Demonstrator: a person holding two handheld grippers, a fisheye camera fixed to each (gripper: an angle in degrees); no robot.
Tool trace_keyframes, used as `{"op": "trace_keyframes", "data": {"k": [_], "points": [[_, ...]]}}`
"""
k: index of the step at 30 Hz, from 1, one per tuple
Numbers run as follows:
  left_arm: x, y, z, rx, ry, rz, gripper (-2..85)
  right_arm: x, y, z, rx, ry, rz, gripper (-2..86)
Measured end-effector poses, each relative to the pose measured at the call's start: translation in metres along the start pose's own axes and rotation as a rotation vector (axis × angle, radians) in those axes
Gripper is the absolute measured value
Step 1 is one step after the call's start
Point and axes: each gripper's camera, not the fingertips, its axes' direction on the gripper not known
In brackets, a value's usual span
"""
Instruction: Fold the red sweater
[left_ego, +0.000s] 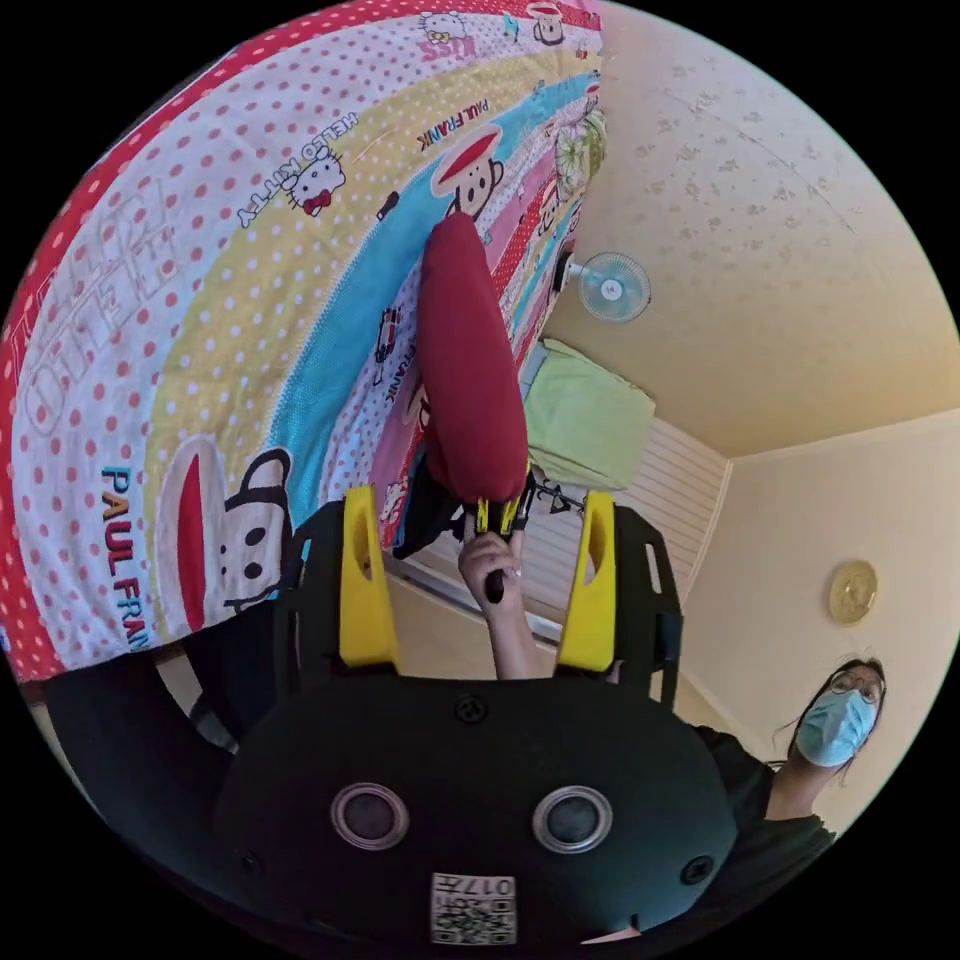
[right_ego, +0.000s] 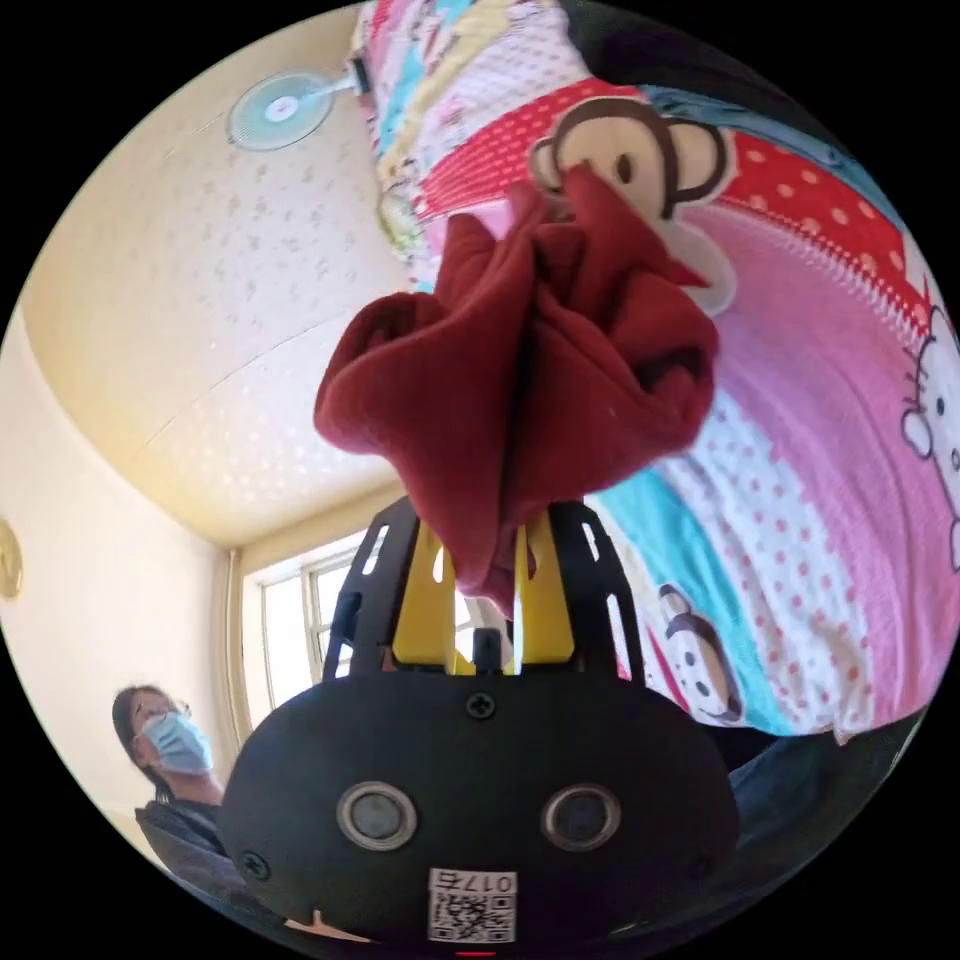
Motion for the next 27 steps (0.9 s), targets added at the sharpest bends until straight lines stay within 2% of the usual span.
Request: {"op": "trace_keyframes", "data": {"k": [5, 7, 9, 12, 15, 19, 22, 24, 26, 27], "points": [[0.015, -0.008, -0.001, -0.170, 0.330, -0.033, 27.1, -0.046, 0.068, 0.035, -0.159, 0.047, -0.110, 8.7], [0.023, -0.006, -0.013, -0.207, 0.442, -0.055, 24.8, -0.060, 0.099, 0.061, -0.294, 0.138, -0.158, 8.1], [0.028, 0.002, -0.035, -0.249, 0.339, -0.110, 20.6, -0.070, 0.122, 0.087, -0.398, 0.185, -0.213, 7.8], [0.054, 0.015, -0.101, -0.147, 0.350, -0.025, 17.3, -0.086, 0.152, 0.144, -0.557, 0.210, -0.290, 7.4], [0.096, 0.029, -0.183, -0.006, 0.335, 0.147, 16.5, -0.112, 0.186, 0.228, -0.760, 0.176, -0.406, 7.5], [0.152, 0.058, -0.298, 0.255, 0.254, 0.364, 16.5, -0.144, 0.249, 0.358, -1.015, 0.075, -0.551, 7.6], [0.170, 0.072, -0.363, 0.432, 0.150, 0.459, 17.1, -0.148, 0.297, 0.440, -1.120, 0.024, -0.624, 7.7], [0.159, 0.072, -0.394, 0.528, 0.111, 0.425, 17.9, -0.133, 0.320, 0.483, -1.152, 0.037, -0.636, 7.6], [0.119, 0.062, -0.420, 0.626, -0.008, 0.300, 18.4, -0.102, 0.338, 0.521, -1.169, 0.105, -0.631, 7.7], [0.104, 0.058, -0.424, 0.633, -0.056, 0.248, 18.4, -0.071, 0.344, 0.541, -1.178, 0.199, -0.580, 7.7]]}}
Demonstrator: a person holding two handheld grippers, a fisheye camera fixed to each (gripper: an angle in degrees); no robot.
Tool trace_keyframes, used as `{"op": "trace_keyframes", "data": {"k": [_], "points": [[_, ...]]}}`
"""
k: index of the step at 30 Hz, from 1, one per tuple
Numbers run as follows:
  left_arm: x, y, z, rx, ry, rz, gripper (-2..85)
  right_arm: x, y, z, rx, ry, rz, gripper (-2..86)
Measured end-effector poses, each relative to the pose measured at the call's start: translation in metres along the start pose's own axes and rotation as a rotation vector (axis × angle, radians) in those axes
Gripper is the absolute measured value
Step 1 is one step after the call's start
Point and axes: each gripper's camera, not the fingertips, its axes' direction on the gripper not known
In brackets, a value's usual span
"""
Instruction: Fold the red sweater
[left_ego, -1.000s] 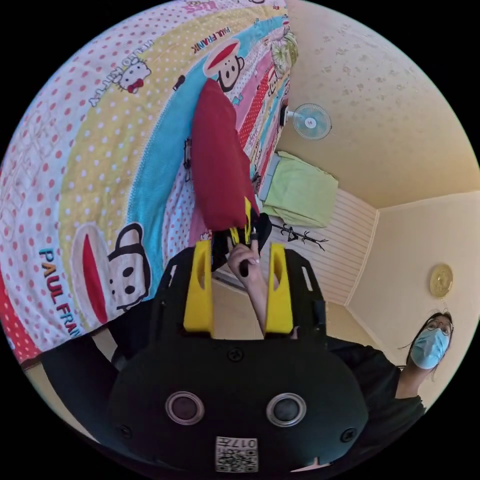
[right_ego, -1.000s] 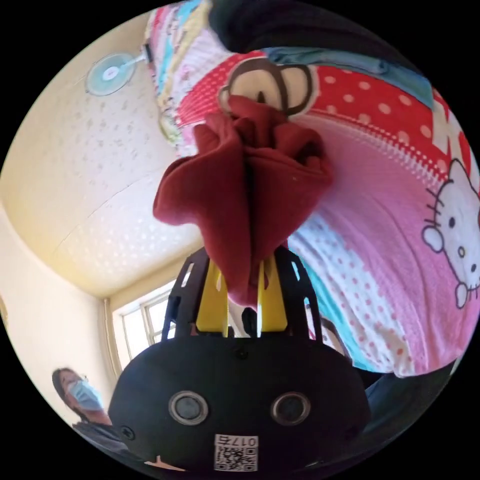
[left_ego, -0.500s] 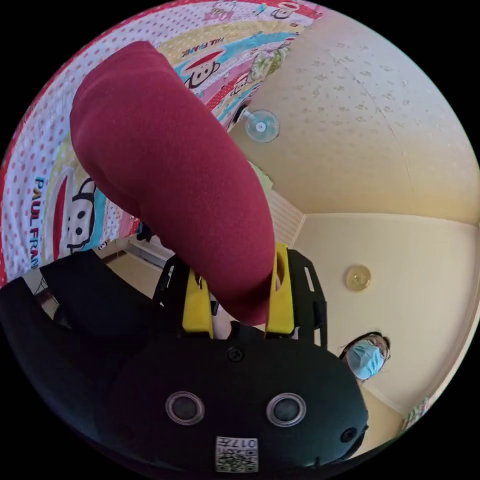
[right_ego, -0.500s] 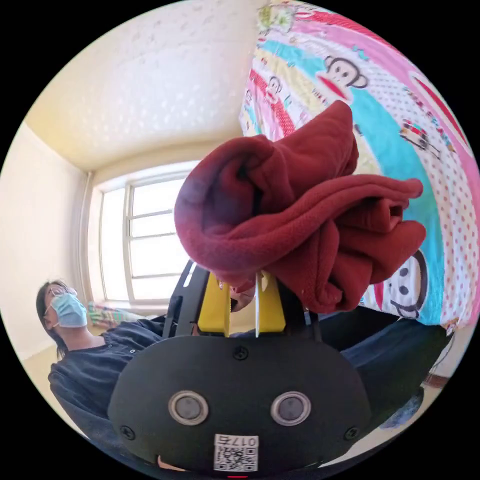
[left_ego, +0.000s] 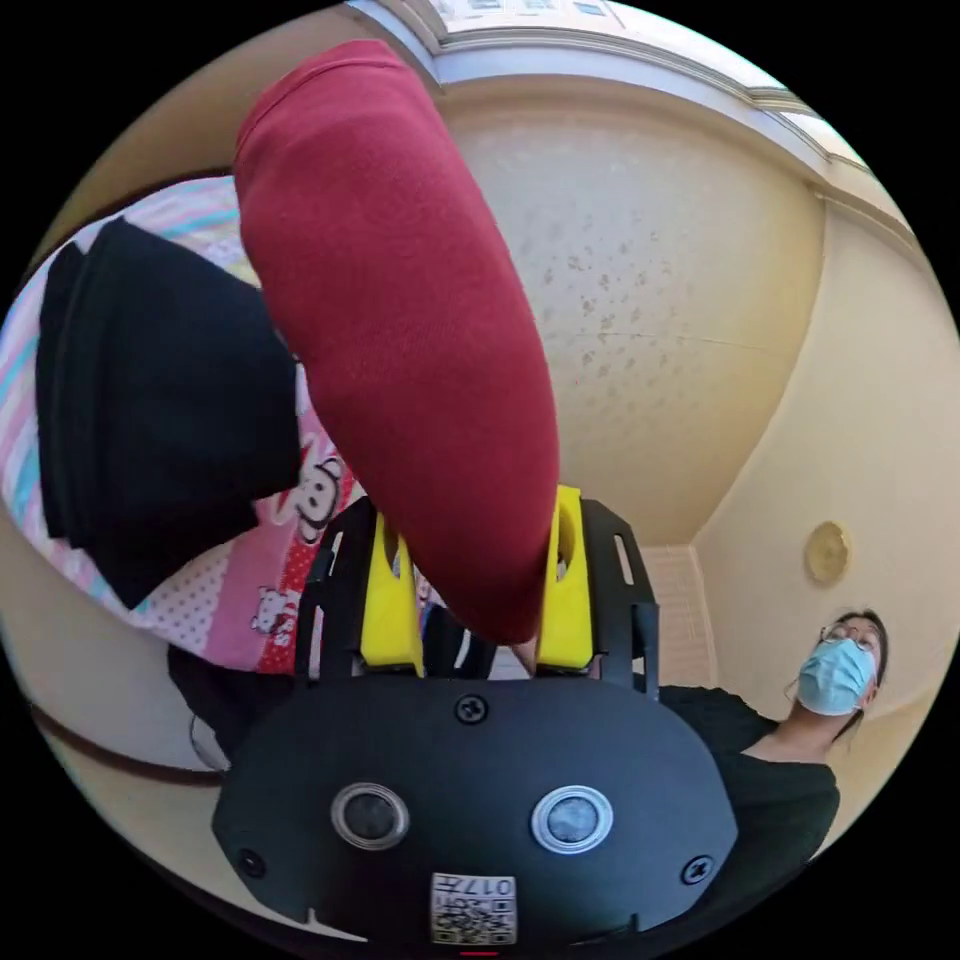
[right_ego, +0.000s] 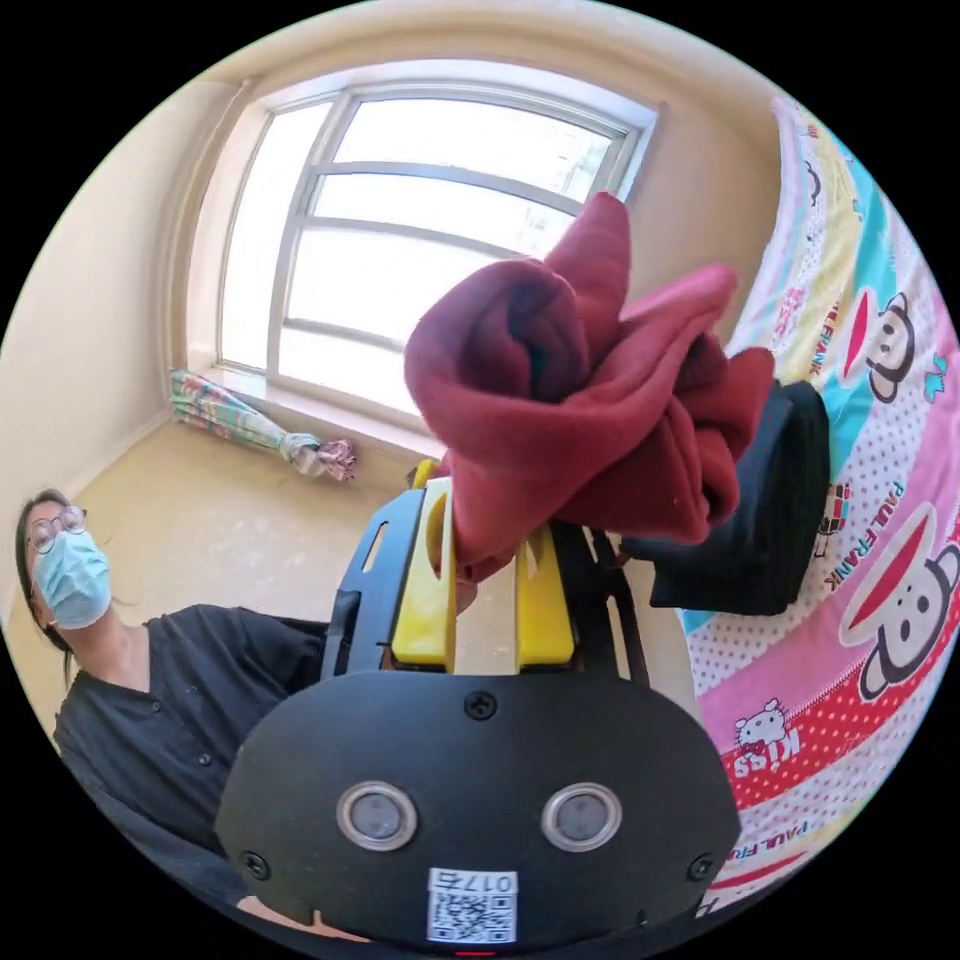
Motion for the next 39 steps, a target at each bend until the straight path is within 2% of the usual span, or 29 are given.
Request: {"op": "trace_keyframes", "data": {"k": [1, 2, 4, 6, 9, 11, 13, 15, 17, 19, 20, 21, 22, 24, 25, 26, 28, 30, 32, 37, 39], "points": [[-0.040, -0.002, 0.004, -0.037, -0.135, -0.093, 18.2, 0.035, -0.002, 0.024, -0.061, 0.060, 0.129, 7.9], [-0.089, 0.002, 0.014, -0.139, -0.252, -0.271, 17.8, 0.054, 0.000, 0.035, -0.113, 0.100, 0.197, 7.6], [-0.146, 0.025, 0.029, -0.268, -0.331, -0.463, 14.9, 0.126, 0.026, 0.059, -0.370, 0.312, 0.391, 5.1], [-0.179, 0.055, 0.041, -0.287, -0.324, -0.493, 11.6, 0.162, 0.061, 0.049, -0.485, 0.430, 0.483, 3.4], [-0.240, 0.119, 0.066, -0.407, -0.333, -0.639, 2.5, 0.198, 0.135, 0.003, -0.608, 0.594, 0.629, 1.4], [-0.292, 0.197, 0.082, -0.561, -0.334, -0.932, -0.2, 0.210, 0.189, -0.032, -0.663, 0.707, 0.743, 0.9], [-0.312, 0.256, 0.084, -0.642, -0.300, -1.171, -0.7, 0.213, 0.267, -0.080, -0.703, 0.833, 0.937, 0.6], [-0.313, 0.295, 0.073, -0.585, -0.288, -1.347, -0.9, 0.204, 0.322, -0.114, -0.668, 0.907, 1.100, 0.5], [-0.303, 0.306, 0.059, -0.383, -0.272, -1.412, -1.0, 0.187, 0.369, -0.143, -0.546, 0.955, 1.262, 0.5], [-0.298, 0.286, 0.060, -0.374, -0.318, -1.365, -1.0, 0.157, 0.417, -0.168, -0.246, 0.943, 1.404, 0.4], [-0.295, 0.262, 0.068, -0.456, -0.384, -1.308, -1.0, 0.149, 0.427, -0.172, -0.157, 0.934, 1.421, 0.4], [-0.294, 0.247, 0.075, -0.514, -0.424, -1.265, -1.0, 0.135, 0.445, -0.174, 0.010, 0.914, 1.441, 0.4], [-0.287, 0.212, 0.095, -0.646, -0.514, -1.148, -1.0, 0.126, 0.464, -0.171, 0.145, 0.883, 1.473, 0.4], [-0.267, 0.158, 0.136, -0.869, -0.693, -0.899, -1.0, 0.124, 0.489, -0.157, 0.245, 0.806, 1.554, 0.4], [-0.249, 0.130, 0.169, -1.021, -0.838, -0.725, -1.0, 0.127, 0.501, -0.145, 0.260, 0.757, 1.601, 0.3], [-0.230, 0.110, 0.203, -1.159, -0.996, -0.559, -1.0, 0.130, 0.505, -0.139, 0.256, 0.736, 1.615, 0.4], [-0.199, 0.094, 0.251, -1.291, -1.196, -0.343, -0.9, 0.142, 0.511, -0.133, 0.161, 0.693, 1.566, 0.4], [-0.170, 0.091, 0.295, -1.330, -1.316, -0.189, -0.8, 0.136, 0.512, -0.147, 0.151, 0.787, 1.535, 0.4], [-0.144, 0.100, 0.348, -1.347, -1.404, -0.083, -0.3, 0.121, 0.518, -0.170, 0.267, 0.889, 1.513, 0.6], [-0.116, 0.140, 0.439, -1.326, -1.557, -0.021, 6.7, 0.082, 0.563, -0.237, 0.720, 0.877, 1.348, 2.0], [-0.108, 0.157, 0.467, -1.295, -1.608, -0.009, 8.3, 0.072, 0.582, -0.260, 0.790, 0.907, 1.304, 3.4]]}}
